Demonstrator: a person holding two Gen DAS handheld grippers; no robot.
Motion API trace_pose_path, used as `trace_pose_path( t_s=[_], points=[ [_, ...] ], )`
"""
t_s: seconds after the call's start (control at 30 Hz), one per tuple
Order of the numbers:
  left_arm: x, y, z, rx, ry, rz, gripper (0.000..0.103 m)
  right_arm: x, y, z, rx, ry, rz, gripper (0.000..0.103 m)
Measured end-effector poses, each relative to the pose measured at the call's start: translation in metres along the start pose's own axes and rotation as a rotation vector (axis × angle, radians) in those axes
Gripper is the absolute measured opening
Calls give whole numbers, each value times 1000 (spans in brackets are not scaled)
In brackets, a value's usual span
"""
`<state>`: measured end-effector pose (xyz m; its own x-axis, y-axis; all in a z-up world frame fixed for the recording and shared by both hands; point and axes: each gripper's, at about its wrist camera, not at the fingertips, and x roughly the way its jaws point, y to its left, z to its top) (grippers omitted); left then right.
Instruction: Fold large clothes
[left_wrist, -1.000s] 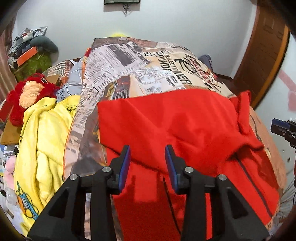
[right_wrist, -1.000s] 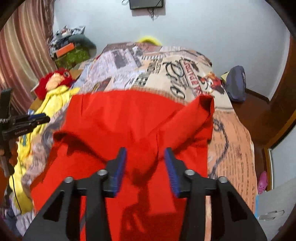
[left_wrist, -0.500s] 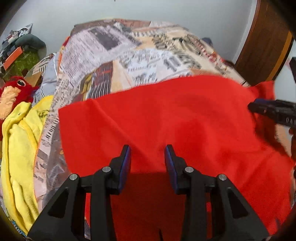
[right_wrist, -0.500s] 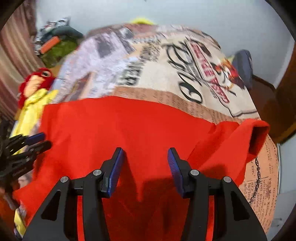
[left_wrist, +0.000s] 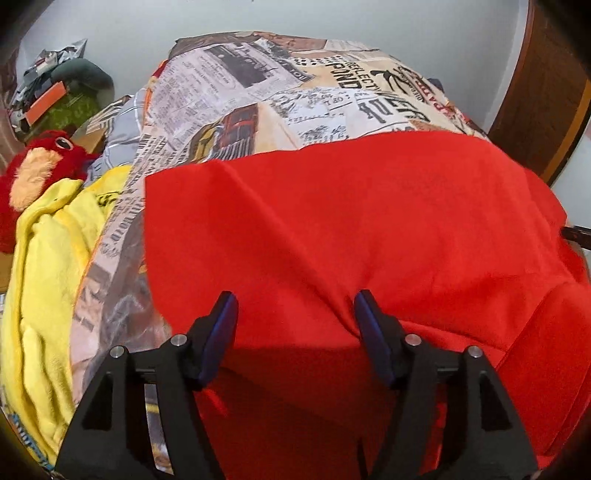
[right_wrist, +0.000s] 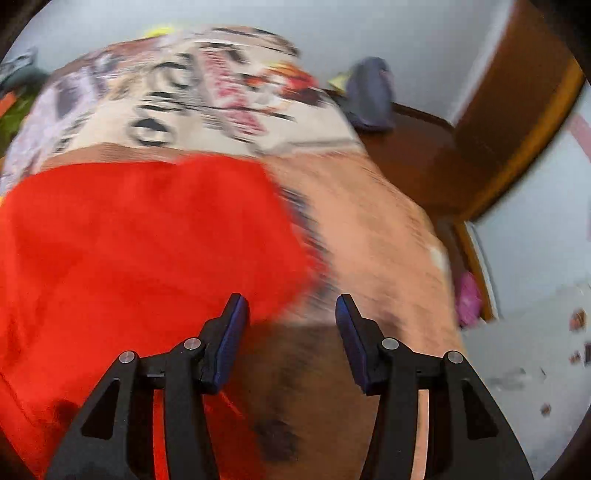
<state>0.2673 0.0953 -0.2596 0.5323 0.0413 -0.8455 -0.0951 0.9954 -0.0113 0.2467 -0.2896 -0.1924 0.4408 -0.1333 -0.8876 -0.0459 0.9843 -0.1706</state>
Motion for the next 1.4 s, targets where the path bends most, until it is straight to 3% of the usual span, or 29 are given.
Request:
trace_pose_path(
  t_s=[0.07,0.23,0.33,0.43,0.53,0.6,0.77,0.87,1.13,1.4],
  points=[
    [-5,-2,-2,15,8,25,65,-9,-9,-8,-5,3,-25,47],
    [-32,-17,5,60,-15,13,65,-68,4,-18,-57,-101,43,47],
    [-54,-36,12,89,-58,-30,65,-100,35,-12,-102,-156,184,48],
    [-67,-57,13,127,-79,-77,65,-113,75,-10,-144,-161,355,60],
    [-68,-78,7,181,-64,-102,65,-108,116,-19,-209,-117,462,63],
    [-64,-90,-3,232,-48,-79,65,-100,140,-31,-259,-75,483,63],
    [-51,-92,-30,268,-2,-52,68,-81,163,-60,-341,-15,424,63],
    [-58,-83,-40,239,-21,-52,74,-86,156,-71,-370,-38,387,66],
    [-80,-69,-52,206,-5,-44,74,-99,142,-82,-380,-39,311,67],
    [-124,-57,-61,212,-68,-9,74,-124,126,-91,-353,-89,256,67]
  ],
)
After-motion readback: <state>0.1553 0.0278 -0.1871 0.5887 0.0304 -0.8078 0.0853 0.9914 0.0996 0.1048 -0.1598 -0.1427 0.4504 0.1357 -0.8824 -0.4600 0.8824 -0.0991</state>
